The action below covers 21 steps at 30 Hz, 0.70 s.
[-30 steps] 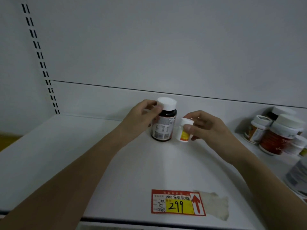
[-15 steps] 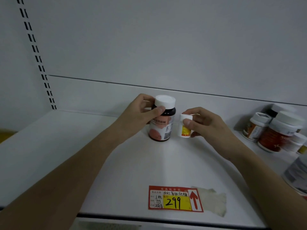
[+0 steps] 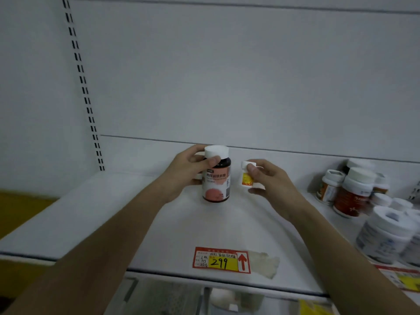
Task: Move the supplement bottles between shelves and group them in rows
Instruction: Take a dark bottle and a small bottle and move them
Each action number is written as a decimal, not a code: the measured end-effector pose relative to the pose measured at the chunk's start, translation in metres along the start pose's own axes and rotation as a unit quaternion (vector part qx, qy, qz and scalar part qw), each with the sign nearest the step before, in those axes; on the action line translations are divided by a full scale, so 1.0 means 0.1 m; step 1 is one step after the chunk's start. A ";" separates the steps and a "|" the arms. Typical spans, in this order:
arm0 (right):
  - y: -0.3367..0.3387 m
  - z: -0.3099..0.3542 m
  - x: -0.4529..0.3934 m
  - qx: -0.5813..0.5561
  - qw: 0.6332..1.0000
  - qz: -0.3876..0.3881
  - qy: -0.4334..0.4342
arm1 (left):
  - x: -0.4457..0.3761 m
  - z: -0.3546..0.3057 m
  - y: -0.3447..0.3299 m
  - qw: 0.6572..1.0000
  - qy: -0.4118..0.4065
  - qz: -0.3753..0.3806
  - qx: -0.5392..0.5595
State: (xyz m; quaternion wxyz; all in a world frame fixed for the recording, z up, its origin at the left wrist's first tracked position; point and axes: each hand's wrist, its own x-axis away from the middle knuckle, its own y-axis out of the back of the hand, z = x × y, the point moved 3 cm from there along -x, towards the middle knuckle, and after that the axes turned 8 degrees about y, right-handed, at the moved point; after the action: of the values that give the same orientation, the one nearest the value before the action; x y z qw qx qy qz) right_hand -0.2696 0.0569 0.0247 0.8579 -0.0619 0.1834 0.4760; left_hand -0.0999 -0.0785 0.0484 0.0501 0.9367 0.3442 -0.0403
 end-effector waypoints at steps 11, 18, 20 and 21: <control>0.05 0.64 0.49 -0.153 0.985 0.072 -0.026 | 0.86 -0.46 -0.16 0.995 -0.016 -0.091 -0.030; 0.06 0.51 0.85 -0.130 0.990 0.060 -0.009 | 1.08 -0.31 -0.20 0.994 0.008 -0.099 -0.034; 0.05 0.39 0.93 -0.109 0.993 0.039 -0.009 | 1.06 -0.20 -0.19 0.994 0.010 -0.108 -0.027; 0.03 0.33 0.97 -0.098 0.995 0.030 -0.010 | 1.05 -0.14 -0.18 0.993 0.011 -0.112 -0.020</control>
State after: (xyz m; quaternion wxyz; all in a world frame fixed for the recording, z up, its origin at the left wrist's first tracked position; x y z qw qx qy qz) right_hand -0.2174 0.1453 0.0193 0.8350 -0.1351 0.1291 0.5176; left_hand -0.0315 0.0040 0.0500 0.0601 0.8916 0.4480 -0.0281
